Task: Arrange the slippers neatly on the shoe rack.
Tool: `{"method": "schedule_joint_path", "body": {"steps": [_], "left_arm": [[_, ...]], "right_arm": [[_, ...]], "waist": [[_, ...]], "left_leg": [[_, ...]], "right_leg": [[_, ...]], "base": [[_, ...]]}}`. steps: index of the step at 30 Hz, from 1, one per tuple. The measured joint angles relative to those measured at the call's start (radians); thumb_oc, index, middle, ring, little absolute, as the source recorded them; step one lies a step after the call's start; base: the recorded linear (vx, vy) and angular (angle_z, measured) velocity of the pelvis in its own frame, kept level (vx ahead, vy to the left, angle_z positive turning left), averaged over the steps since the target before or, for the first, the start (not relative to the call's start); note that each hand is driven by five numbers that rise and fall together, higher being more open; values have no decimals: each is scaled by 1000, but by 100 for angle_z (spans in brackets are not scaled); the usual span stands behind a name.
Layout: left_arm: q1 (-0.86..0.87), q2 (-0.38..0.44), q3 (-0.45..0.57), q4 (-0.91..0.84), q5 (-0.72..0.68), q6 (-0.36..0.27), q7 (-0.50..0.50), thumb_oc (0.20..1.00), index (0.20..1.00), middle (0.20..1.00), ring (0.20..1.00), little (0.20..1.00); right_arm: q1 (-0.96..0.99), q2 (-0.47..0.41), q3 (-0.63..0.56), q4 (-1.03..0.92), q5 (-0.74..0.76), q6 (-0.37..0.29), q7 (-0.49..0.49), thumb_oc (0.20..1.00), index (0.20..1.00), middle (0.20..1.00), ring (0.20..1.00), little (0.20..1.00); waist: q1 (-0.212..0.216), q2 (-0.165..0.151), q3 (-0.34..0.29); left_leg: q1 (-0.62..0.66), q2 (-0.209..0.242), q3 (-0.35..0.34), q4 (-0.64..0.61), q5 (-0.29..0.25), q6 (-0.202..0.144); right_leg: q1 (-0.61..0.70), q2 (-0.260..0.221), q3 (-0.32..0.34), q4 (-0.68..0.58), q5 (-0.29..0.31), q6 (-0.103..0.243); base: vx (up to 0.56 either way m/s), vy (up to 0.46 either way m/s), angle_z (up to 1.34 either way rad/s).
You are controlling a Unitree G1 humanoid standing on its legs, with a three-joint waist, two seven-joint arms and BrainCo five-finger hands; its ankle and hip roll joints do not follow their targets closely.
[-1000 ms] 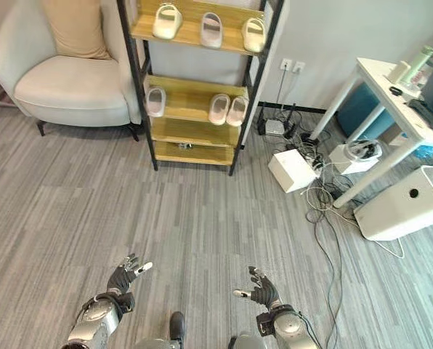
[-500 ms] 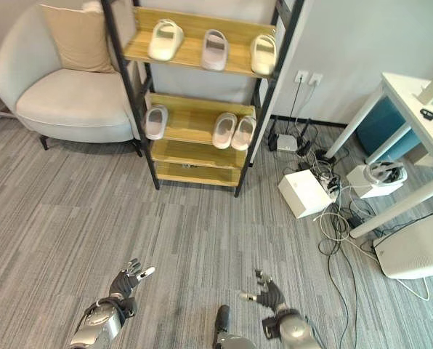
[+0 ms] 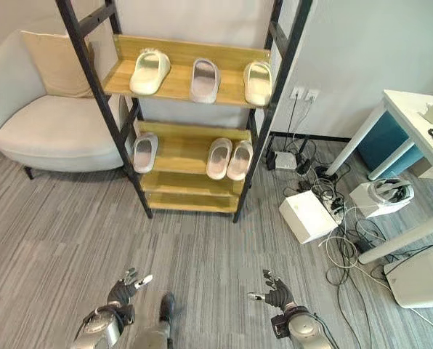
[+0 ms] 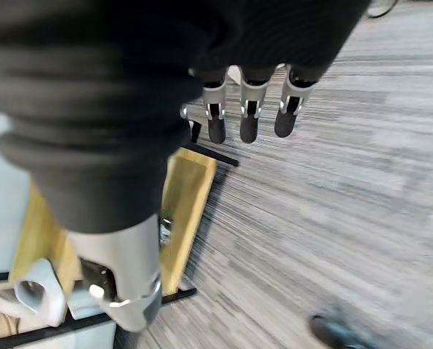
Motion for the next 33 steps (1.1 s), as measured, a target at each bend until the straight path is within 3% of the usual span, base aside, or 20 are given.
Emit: {"method": "schedule_joint_path", "body": {"steps": [1, 2, 4, 5, 6, 8, 11, 13, 14, 15, 17, 19, 21, 22, 24, 26, 27, 29, 31, 33], "left_arm": [[-14, 14, 1, -2, 0, -1, 0, 1000, 1000, 1000, 1000, 1000], [-23, 27, -2, 0, 0, -1, 0, 1000, 1000, 1000, 1000, 1000], [-38, 38, -7, -7, 0, -2, 1, 1000, 1000, 1000, 1000, 1000], [-37, 39, -7, -23, 0, -2, 0, 1000, 1000, 1000, 1000, 1000], [-34, 41, -6, -31, -1, -9, -1, 1000, 1000, 1000, 1000, 1000], [-40, 45, 3, -28, -1, -10, 1, 1000, 1000, 1000, 1000, 1000], [-38, 40, 2, -24, -1, -8, 1, 1000, 1000, 1000, 1000, 1000], [-35, 33, -1, -33, -1, -9, 2, 1000, 1000, 1000, 1000, 1000], [-13, 40, -6, -44, -1, -10, 1, 1000, 1000, 1000, 1000, 1000], [-3, 37, -8, -38, -1, -8, 1, 1000, 1000, 1000, 1000, 1000], [-11, 32, -9, -33, -1, -8, 0, 1000, 1000, 1000, 1000, 1000], [-32, 11, -9, -31, -1, -7, 0, 1000, 1000, 1000, 1000, 1000], [-34, -7, -11, -31, -1, -7, -2, 1000, 1000, 1000, 1000, 1000], [-43, -13, -16, -30, -1, -7, -2, 1000, 1000, 1000, 1000, 1000], [-69, -20, -19, -39, 0, -11, -1, 1000, 1000, 1000, 1000, 1000], [-56, -18, -10, -39, -1, -7, 2, 1000, 1000, 1000, 1000, 1000], [-51, -18, -10, -36, -1, -6, 1, 1000, 1000, 1000, 1000, 1000], [-54, -20, -11, -34, -1, -6, -2, 1000, 1000, 1000, 1000, 1000], [-55, -23, -16, -37, 0, -6, -5, 1000, 1000, 1000, 1000, 1000], [-54, -12, -15, -38, 0, -5, -8, 1000, 1000, 1000, 1000, 1000]], "right_arm": [[-16, 9, 25, -10, 0, -1, 5, 1000, 1000, 1000, 1000, 1000], [-18, 19, 33, -25, 0, 0, 8, 1000, 1000, 1000, 1000, 1000], [-2, 22, 32, -50, -1, -1, 12, 1000, 1000, 1000, 1000, 1000], [-4, 21, 30, -54, -1, -2, 14, 1000, 1000, 1000, 1000, 1000], [-1, 21, 29, -52, 0, -2, 13, 1000, 1000, 1000, 1000, 1000], [-1, 26, 27, -49, -1, -1, 12, 1000, 1000, 1000, 1000, 1000], [25, 28, 26, -51, -1, 1, 9, 1000, 1000, 1000, 1000, 1000], [63, 37, 25, -55, -1, 2, 8, 1000, 1000, 1000, 1000, 1000], [80, 53, 26, -43, -1, 1, 9, 1000, 1000, 1000, 1000, 1000], [72, 51, 22, -36, -1, 0, 7, 1000, 1000, 1000, 1000, 1000], [47, 45, 22, -34, 0, 0, 7, 1000, 1000, 1000, 1000, 1000], [20, 15, 24, -38, 0, -1, 6, 1000, 1000, 1000, 1000, 1000], [14, -18, 12, -48, 1, -4, 5, 1000, 1000, 1000, 1000, 1000], [24, -23, -13, -46, 1, -5, 4, 1000, 1000, 1000, 1000, 1000], [36, -51, -15, -41, 1, 0, -3, 1000, 1000, 1000, 1000, 1000], [28, -56, -14, -41, 1, 0, -4, 1000, 1000, 1000, 1000, 1000], [19, -54, -15, -46, 0, 0, -5, 1000, 1000, 1000, 1000, 1000], [32, -54, -16, -46, 0, 1, -4, 1000, 1000, 1000, 1000, 1000], [57, -59, -19, -45, -1, 1, -1, 1000, 1000, 1000, 1000, 1000], [60, -40, -17, -47, -1, 3, 0, 1000, 1000, 1000, 1000, 1000]], "waist": [[2, 10, 4], [0, 8, 5], [-2, 13, 15], [-4, 22, 21], [-15, 34, 27], [-30, 25, 27], [-43, 16, 28], [-56, 8, 25], [-60, -30, 3], [-61, -26, -7], [-61, -19, -2], [-61, -28, 12], [-64, -15, 19], [-71, -8, 21], [-60, 0, 26], [-58, 13, 27], [-64, 17, 29], [-69, 21, 27], [-70, 35, 25], [-63, 14, 29]], "left_leg": [[16, -8, 18, -2, -7, 38], [33, -21, 19, -7, -15, 49], [99, -50, 19, -42, -35, 59], [123, -57, 18, -42, -48, 60], [156, -69, 10, -43, -88, 43], [169, -89, -9, -43, -106, 37], [203, -103, -29, -43, -139, 39], [229, -106, -66, -43, -158, 43], [259, -106, -80, -42, -173, 30], [279, -65, -97, -31, -196, -5], [228, -24, -92, 80, -219, -41], [125, -17, -93, 297, -244, -63], [98, 22, -76, 272, -265, -82], [86, 62, -36, 187, -253, -95], [51, 127, -27, 40, -180, -140], [33, 162, -35, 9, -142, -132], [43, 152, -33, 7, -107, -133], [63, 130, -32, -5, -89, -121], [99, 118, -32, -14, -53, -94], [113, 88, -16, -42, -37, -86]], "right_leg": [[-139, -37, 9, 268, -8, 20], [-228, -63, 13, 421, -30, 53], [-294, -102, -8, 480, -45, 75], [-312, -114, -33, 442, -45, 76], [-328, -117, -51, 229, -6, 83], [-344, -118, -40, -27, 99, 94], [-364, -114, -25, -161, 241, 105], [-349, -108, -29, -139, 288, 86], [-311, -88, -31, -123, 300, 70], [-263, -36, -31, -157, 345, 5], [-248, 5, -55, -169, 332, -41], [-225, 6, -60, -168, 314, -84], [-199, 20, -64, -171, 261, -87], [-188, 25, -87, -175, 237, -96], [-186, 58, -100, -175, 234, -81], [-180, 92, -89, -175, 228, -89], [-162, 101, -80, -175, 220, -97], [-146, 104, -79, -175, 211, -103], [-131, 117, -77, -170, 205, -84], [-135, 87, -66, -169, 209, -63]], "base": [[270, 261, -47], [251, 148, -7], [253, 33, 9], [351, -72, 11], [346, -119, 17], [307, -154, 33], [190, -159, 29], [165, -181, 61], [262, -353, 58], [216, -318, 29], [86, -119, 15], [130, 20, 6], [163, 57, 18], [136, 68, 53], [107, 78, 13], [119, 122, -43], [200, 215, -39], [147, 195, -15], [57, 157, -5], [23, 135, -9]]}}
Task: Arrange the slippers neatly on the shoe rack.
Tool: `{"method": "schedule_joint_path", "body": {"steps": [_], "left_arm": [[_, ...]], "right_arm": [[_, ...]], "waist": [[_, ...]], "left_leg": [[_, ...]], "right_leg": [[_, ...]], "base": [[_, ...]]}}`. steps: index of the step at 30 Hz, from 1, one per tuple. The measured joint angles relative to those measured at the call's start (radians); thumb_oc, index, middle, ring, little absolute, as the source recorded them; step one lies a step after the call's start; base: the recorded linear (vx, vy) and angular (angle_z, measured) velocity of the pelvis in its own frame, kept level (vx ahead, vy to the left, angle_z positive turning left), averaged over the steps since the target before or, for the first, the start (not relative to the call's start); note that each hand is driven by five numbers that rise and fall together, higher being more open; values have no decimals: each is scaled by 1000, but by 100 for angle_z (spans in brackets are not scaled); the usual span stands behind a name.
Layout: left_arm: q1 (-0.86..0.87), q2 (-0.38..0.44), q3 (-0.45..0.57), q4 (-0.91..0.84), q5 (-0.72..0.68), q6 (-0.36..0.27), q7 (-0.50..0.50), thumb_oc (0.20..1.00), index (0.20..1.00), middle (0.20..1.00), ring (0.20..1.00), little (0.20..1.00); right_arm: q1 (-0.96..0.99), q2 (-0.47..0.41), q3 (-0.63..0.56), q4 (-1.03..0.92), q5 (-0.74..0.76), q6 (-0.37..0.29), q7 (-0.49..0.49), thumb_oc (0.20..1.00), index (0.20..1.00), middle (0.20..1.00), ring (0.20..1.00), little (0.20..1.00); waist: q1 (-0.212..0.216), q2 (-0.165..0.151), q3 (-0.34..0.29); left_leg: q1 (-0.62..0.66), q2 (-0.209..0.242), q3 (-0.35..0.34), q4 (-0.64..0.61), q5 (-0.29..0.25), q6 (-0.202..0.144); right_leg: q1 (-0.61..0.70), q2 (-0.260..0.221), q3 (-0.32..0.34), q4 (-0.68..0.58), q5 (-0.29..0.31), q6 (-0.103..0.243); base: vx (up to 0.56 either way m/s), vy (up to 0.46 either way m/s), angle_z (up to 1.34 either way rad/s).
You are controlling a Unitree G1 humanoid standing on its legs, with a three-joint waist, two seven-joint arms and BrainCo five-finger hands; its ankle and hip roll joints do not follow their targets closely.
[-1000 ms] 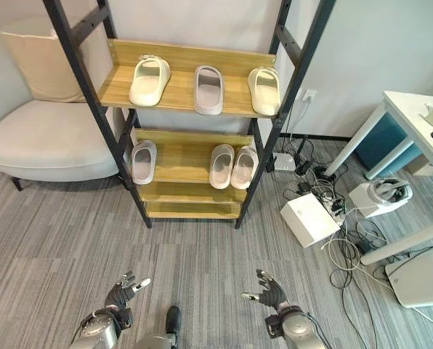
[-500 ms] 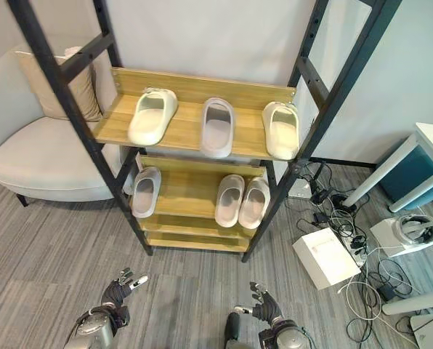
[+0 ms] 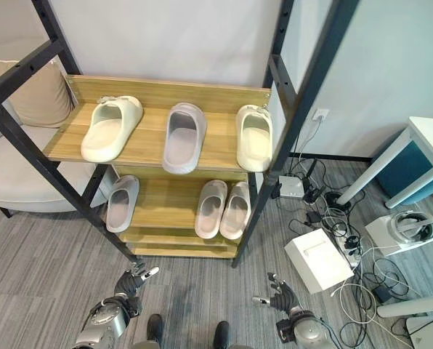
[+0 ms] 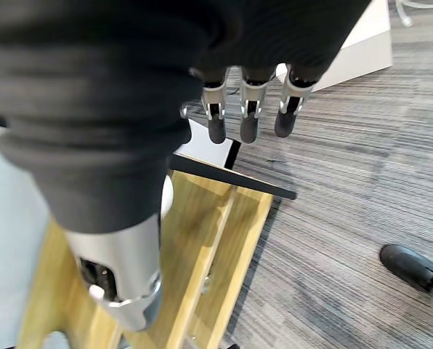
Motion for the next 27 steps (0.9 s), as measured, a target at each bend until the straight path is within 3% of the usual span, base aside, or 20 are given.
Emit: {"method": "schedule_joint_path", "body": {"steps": [6, 8, 9, 12, 14, 18, 20, 25, 27], "left_arm": [[6, 39, 8, 0, 0, 2, 0, 1000, 1000, 1000, 1000, 1000], [18, 69, 26, -13, 7, 3, -2, 1000, 1000, 1000, 1000, 1000], [34, 73, 56, -24, 11, 2, -2, 1000, 1000, 1000, 1000, 1000], [41, 58, 55, -23, 32, 2, -8, 1000, 1000, 1000, 1000, 1000], [50, 48, 51, -23, 39, 2, -15, 1000, 1000, 1000, 1000, 1000], [64, 23, 37, -50, 39, 2, -25, 1000, 1000, 1000, 1000, 1000], [83, 21, -5, -89, 38, -4, -33, 1000, 1000, 1000, 1000, 1000], [103, -8, -39, -90, 37, -2, -37, 1000, 1000, 1000, 1000, 1000], [110, -6, -40, -92, 35, -4, -35, 1000, 1000, 1000, 1000, 1000]], "right_arm": [[-28, 17, 11, -53, -52, 9, 6, 1000, 1000, 1000, 1000, 1000], [1, -39, 11, -326, -157, 22, 21, 1000, 1000, 1000, 1000, 1000], [39, -121, -2, -590, -193, -24, 44, 1000, 1000, 1000, 1000, 1000], [117, -216, -132, -925, -162, -71, 112, 1000, 1000, 1000, 1000, 1000], [136, -247, -200, -1023, -86, -95, 159, 1000, 1000, 1000, 1000, 1000], [91, -257, -244, -1049, 35, -98, 181, 1000, 1000, 1000, 1000, 1000], [-51, -232, -223, -1019, 66, -104, 160, 1000, 1000, 1000, 1000, 1000], [-377, -146, -127, -865, -58, -118, -4, 1000, 1000, 1000, 1000, 1000], [-458, -117, -90, -798, -125, -115, -69, 1000, 1000, 1000, 1000, 1000]], "waist": [[14, -7, 6], [13, -10, 8], [5, -12, 9], [-7, -17, 7], [-26, -30, -6], [-55, -44, -31], [-53, -34, -44], [-7, -4, -88], [37, -4, -94]], "left_leg": [[10, -72, 42, 0, -25, 50], [24, -80, 52, -1, -33, 60], [37, -77, 59, -1, -35, 59], [69, -74, 65, -7, -43, 55], [74, -72, 72, -8, -49, 53], [74, -73, 82, -8, -54, 53], [72, -74, 84, -8, -61, 61], [67, -76, 65, -7, -57, 58], [52, -77, 48, -8, -53, 60]], "right_leg": [[-5, -78, 37, 0, 11, 42], [4, -85, 44, 0, 11, 49], [12, -83, 49, 0, 11, 49], [37, -80, 56, -1, 3, 58], [39, -77, 66, -1, -5, 64], [38, -79, 74, -2, -4, 67], [37, -81, 72, -2, -1, 70], [34, -81, 59, -1, -1, 71], [37, -83, 34, 0, -2, 69]], "base": [[31, 63, -11], [66, 44, -13], [58, 20, -15], [49, 7, -10], [46, -7, -14], [22, -3, -10], [9, 8, -3], [19, 23, 11], [27, 28, 20]]}}
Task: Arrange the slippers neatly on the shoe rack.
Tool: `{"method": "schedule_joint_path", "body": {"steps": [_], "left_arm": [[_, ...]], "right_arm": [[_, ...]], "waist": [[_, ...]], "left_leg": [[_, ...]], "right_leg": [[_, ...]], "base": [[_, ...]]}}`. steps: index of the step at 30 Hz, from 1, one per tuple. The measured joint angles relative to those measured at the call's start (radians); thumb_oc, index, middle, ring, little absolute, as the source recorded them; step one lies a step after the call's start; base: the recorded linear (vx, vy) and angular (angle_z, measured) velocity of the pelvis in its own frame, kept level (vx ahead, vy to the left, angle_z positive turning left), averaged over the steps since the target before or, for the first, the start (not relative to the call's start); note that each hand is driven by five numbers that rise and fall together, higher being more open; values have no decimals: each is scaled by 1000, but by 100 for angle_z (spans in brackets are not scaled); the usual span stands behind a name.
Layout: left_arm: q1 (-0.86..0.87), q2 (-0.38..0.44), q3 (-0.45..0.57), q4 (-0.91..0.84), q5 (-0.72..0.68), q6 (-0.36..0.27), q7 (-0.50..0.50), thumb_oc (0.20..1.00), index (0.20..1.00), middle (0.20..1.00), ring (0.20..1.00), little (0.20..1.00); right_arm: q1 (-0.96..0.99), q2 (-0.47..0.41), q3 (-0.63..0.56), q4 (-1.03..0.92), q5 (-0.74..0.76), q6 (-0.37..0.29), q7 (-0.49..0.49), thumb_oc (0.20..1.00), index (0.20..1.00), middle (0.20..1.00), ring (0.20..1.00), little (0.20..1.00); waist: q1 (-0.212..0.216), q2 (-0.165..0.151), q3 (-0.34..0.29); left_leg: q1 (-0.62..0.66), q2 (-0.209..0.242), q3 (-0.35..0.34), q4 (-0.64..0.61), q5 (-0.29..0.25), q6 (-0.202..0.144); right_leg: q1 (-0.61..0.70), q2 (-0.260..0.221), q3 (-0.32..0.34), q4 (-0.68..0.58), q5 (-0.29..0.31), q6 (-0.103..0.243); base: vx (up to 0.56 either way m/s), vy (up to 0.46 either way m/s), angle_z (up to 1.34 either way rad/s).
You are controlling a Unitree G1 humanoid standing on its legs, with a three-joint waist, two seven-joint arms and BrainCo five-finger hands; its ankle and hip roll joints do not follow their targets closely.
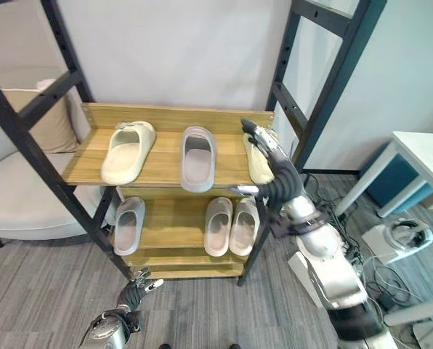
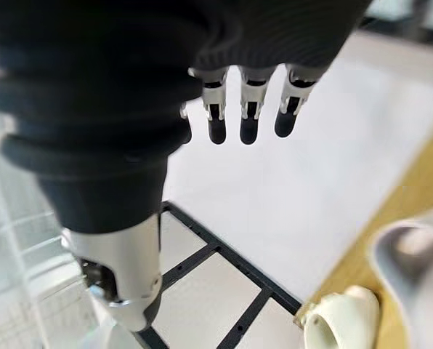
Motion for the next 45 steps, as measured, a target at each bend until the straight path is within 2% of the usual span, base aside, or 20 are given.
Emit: {"method": "schedule_joint_path", "body": {"steps": [2, 5, 7, 10, 14, 19, 25, 32, 34, 37, 39, 40, 41, 42, 43, 45], "left_arm": [[0, 4, -7, 22, 0, 3, 5, 1000, 1000, 1000, 1000, 1000], [-2, 12, -34, 29, 0, 11, 15, 1000, 1000, 1000, 1000, 1000], [5, 27, -34, 29, -1, 14, 23, 1000, 1000, 1000, 1000, 1000], [7, 54, -33, 30, -1, 18, 27, 1000, 1000, 1000, 1000, 1000], [-8, 81, -30, 34, -5, 18, 33, 1000, 1000, 1000, 1000, 1000], [-18, 78, -23, 35, -5, 18, 45, 1000, 1000, 1000, 1000, 1000], [-47, 73, -25, 32, -5, 18, 56, 1000, 1000, 1000, 1000, 1000], [-78, 70, -40, 33, -5, 15, 58, 1000, 1000, 1000, 1000, 1000], [-98, 72, -51, 60, -5, 10, 64, 1000, 1000, 1000, 1000, 1000], [-119, 71, -55, 75, -6, 8, 73, 1000, 1000, 1000, 1000, 1000], [-123, 76, -72, 79, -32, 8, 77, 1000, 1000, 1000, 1000, 1000], [-125, 77, -72, 80, -45, 5, 78, 1000, 1000, 1000, 1000, 1000], [-126, 78, -73, 81, -45, 5, 78, 1000, 1000, 1000, 1000, 1000], [-135, 78, -73, 89, -45, 3, 78, 1000, 1000, 1000, 1000, 1000], [-146, 78, -73, 101, -45, 0, 79, 1000, 1000, 1000, 1000, 1000], [-162, 79, -73, 100, -45, -4, 85, 1000, 1000, 1000, 1000, 1000]], "right_arm": [[-144, 48, 64, 136, -53, 19, -70, 1000, 1000, 1000, 1000, 1000], [-261, 90, 95, 278, -111, 53, -161, 1000, 1000, 1000, 1000, 1000], [-325, 98, 105, 352, -147, 85, -191, 1000, 1000, 1000, 1000, 1000], [-427, 88, 100, 483, -190, 117, -251, 1000, 1000, 1000, 1000, 1000], [-490, 53, 88, 607, -234, 159, -318, 1000, 1000, 1000, 1000, 1000], [-470, 18, 39, 610, -287, 202, -379, 1000, 1000, 1000, 1000, 1000], [-463, 19, 36, 659, -283, 203, -372, 1000, 1000, 1000, 1000, 1000], [-514, 26, 98, 814, -241, 206, -357, 1000, 1000, 1000, 1000, 1000], [-619, 32, 138, 930, -211, 202, -356, 1000, 1000, 1000, 1000, 1000], [-684, 39, 141, 979, -184, 201, -355, 1000, 1000, 1000, 1000, 1000], [-764, 60, 143, 1084, -151, 202, -348, 1000, 1000, 1000, 1000, 1000], [-796, 63, 152, 1124, -136, 197, -350, 561, 561, 561, 561, 561], [-824, 64, 174, 1157, -123, 196, -349, 457, 457, 457, 457, 457], [-865, 72, 181, 1212, -106, 193, -343, 235, 235, 235, 235, 235], [-875, 77, 181, 1234, -106, 193, -337, 200, 200, 200, 200, 200], [-886, 83, 179, 1264, -87, 184, -338, 200, 200, 200, 200, 200]], "waist": [[12, -3, -3], [78, -22, -7], [116, -37, -2], [137, -54, 8], [138, -77, 45], [133, -59, 92], [129, -58, 108], [132, -57, 112], [129, -53, 126], [136, -49, 140], [134, -43, 151], [138, -44, 153], [138, -44, 153], [137, -43, 154], [138, -43, 154], [139, -43, 154]], "left_leg": [[0, 0, -11, 0, -1, -3], [-14, -3, -41, 4, 14, -4], [-22, -7, -55, 7, 20, -1], [-24, -21, -67, 7, 22, 2], [-48, -25, -80, 7, 21, -1], [-65, -27, -87, 7, 31, 5], [-66, -26, -75, 7, 32, 7], [-89, -23, -75, 8, 36, 7], [-112, -23, -76, 22, 40, 7], [-141, -20, -84, 30, 43, 5], [-152, -20, -91, 35, 43, 3], [-162, -20, -94, 34, 45, 1], [-170, -20, -96, 36, 46, -1], [-178, -20, -98, 41, 43, -5], [-180, -20, -100, 45, 43, -6], [-192, -20, -102, 49, 44, -7]], "right_leg": [[4, 1, -5, 0, -3, -1], [4, 0, -38, 0, 1, -8], [6, -3, -52, 0, -1, -7], [10, -15, -58, 0, -4, -2], [-7, -19, -70, 0, -3, -1], [-24, -19, -74, 0, 2, -1], [-31, -19, -69, 0, 2, -1], [-53, -17, -72, 0, 6, -3], [-70, -16, -72, 0, 15, -5], [-91, -14, -77, 0, 18, -9], [-96, -14, -79, 0, 19, -10], [-105, -13, -80, 0, 20, -11], [-111, -13, -82, 0, 22, -10], [-116, -13, -82, 0, 22, -8], [-115, -13, -83, 0, 22, -8], [-124, -13, -85, 0, 20, -5]], "base": [[6, 24, 21], [6, 23, 34], [12, 27, 27], [-6, 29, 13], [-30, 30, 8], [1, 13, 4], [-9, 3, -5], [-41, -1, 0], [-39, 1, -1], [-44, -2, 7], [-33, -5, 6], [-28, 0, 8], [-23, 0, 7], [-7, 2, 6], [-3, 7, 7], [0, 3, 2]]}}
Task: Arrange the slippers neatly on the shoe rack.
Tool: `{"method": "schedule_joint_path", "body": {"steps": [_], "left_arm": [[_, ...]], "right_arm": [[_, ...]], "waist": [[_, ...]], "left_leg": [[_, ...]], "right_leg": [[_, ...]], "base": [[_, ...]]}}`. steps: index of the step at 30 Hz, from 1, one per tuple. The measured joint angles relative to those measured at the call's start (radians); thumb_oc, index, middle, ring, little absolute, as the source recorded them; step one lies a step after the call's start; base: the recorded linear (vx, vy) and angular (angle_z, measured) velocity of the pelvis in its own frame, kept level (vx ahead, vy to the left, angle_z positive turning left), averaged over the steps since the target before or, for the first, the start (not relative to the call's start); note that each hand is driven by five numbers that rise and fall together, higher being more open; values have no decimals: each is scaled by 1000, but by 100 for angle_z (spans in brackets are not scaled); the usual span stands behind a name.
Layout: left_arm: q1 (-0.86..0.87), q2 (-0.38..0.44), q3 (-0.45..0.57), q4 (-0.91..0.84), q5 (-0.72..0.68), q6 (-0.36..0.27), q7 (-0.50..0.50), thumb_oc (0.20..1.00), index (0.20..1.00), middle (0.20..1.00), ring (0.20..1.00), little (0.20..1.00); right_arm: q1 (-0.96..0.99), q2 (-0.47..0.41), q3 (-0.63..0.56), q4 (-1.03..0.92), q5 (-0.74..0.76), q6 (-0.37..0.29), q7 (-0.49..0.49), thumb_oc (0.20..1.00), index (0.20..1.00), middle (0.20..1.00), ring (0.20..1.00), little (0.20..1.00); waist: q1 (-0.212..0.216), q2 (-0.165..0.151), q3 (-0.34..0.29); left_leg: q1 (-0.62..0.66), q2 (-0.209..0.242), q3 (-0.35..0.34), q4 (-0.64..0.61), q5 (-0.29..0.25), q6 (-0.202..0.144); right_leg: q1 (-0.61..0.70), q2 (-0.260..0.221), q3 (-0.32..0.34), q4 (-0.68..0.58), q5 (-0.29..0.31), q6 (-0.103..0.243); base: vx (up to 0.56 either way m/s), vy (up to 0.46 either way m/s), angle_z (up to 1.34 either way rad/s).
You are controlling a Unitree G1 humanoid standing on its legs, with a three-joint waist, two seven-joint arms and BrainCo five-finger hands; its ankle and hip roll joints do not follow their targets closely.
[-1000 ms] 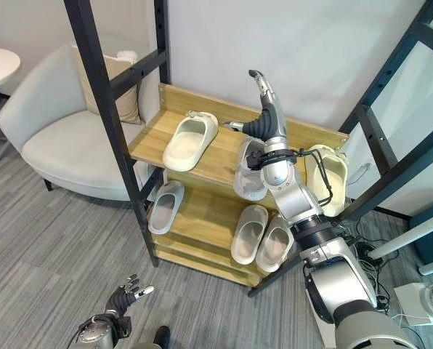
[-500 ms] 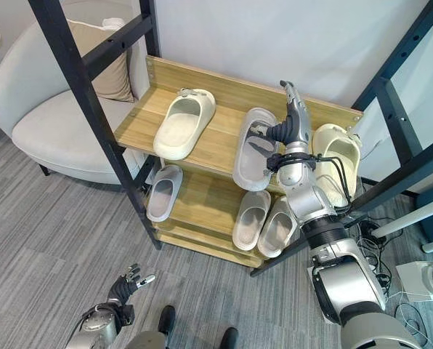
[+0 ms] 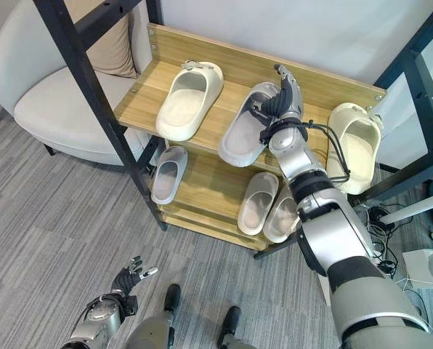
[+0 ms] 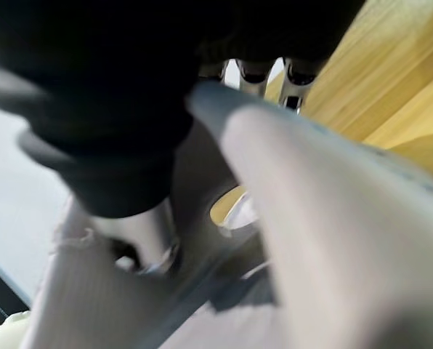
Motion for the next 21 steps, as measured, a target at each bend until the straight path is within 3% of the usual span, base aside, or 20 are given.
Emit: {"method": "schedule_joint_path", "body": {"steps": [5, 6, 7, 8, 9, 12, 15, 17, 19, 21], "left_arm": [[-23, 0, 1, 4, 0, 0, 27, 1000, 1000, 1000, 1000, 1000], [-22, 0, 3, 3, 0, 1, 31, 1000, 1000, 1000, 1000, 1000], [-23, -1, 4, -2, -2, 5, 33, 1000, 1000, 1000, 1000, 1000], [-23, -4, 10, -19, -1, 11, 36, 1000, 1000, 1000, 1000, 1000], [-2, -7, 27, -61, -1, 14, 39, 1000, 1000, 1000, 1000, 1000], [25, -18, 52, -87, 1, 20, 52, 1000, 1000, 1000, 1000, 1000], [34, -21, 54, -93, 11, 21, 60, 1000, 1000, 1000, 1000, 1000], [78, -34, 85, -111, 11, 21, 60, 1000, 1000, 1000, 1000, 1000], [108, -51, 88, -106, 11, 23, 57, 1000, 1000, 1000, 1000, 1000], [131, -66, 86, -110, 11, 23, 54, 1000, 1000, 1000, 1000, 1000]], "right_arm": [[-51, 22, -6, 81, 111, -1, 0, 200, 200, 200, 200, 200], [-25, 20, -22, 2, 168, 19, -3, 200, 200, 200, 200, 200], [48, 25, -49, -185, 238, 11, -4, 200, 200, 200, 200, 200], [147, 15, -88, -394, 257, 48, -20, 200, 200, 200, 200, 200], [330, 9, -139, -734, 254, 24, -39, 200, 200, 200, 200, 200], [552, 35, -151, -1078, 191, -39, -54, 200, 200, 200, 200, 200], [691, 44, -247, -1218, 96, -52, -79, 200, 200, 200, 200, 200], [739, 95, -267, -1312, 70, -110, -74, 200, 200, 200, 200, 200], [767, 159, -260, -1366, 134, -187, -36, 200, 200, 200, 200, 200], [784, 186, -167, -1366, 281, -247, 35, 200, 200, 200, 200, 200]], "waist": [[-5, -1, -1], [-13, -3, -2], [-16, -2, -1], [-28, -3, -1], [-20, -2, 0], [-36, 4, 3], [-55, 13, 9], [-69, 31, 13], [-93, 53, 4], [-95, 72, -7]], "left_leg": [[3, -1, 1, 0, 4, -2], [4, 0, 4, 0, 4, -2], [6, 0, 10, -1, 12, 9], [9, 0, 11, -2, 13, 9], [11, -3, 5, -6, 14, 11], [58, -3, 15, -24, 13, 11], [70, 0, 20, -28, 9, 6], [87, 2, 36, -41, 6, 0], [92, 3, 35, -42, 6, -1], [93, 5, 35, -42, 7, -3]], "right_leg": [[1, 0, 3, 1, 4, -3], [2, 0, 7, 1, 10, -3], [-1, 0, 8, 1, 20, -12], [2, 1, 12, 1, 19, -10], [10, -1, 7, 1, 15, -8], [39, -3, 19, 1, 10, -7], [50, -3, 21, 0, 4, -4], [50, -2, 38, 0, 3, -4], [55, -1, 38, 0, 2, -2], [55, 2, 37, 0, 3, -2]], "base": [[0, 1, -1], [-1, -4, -10], [3, -4, -6], [12, -15, 8], [21, -23, 3], [7, -43, -10], [-16, -47, -4], [-6, -34, -23], [-20, -38, -6], [-33, -63, 1]]}}
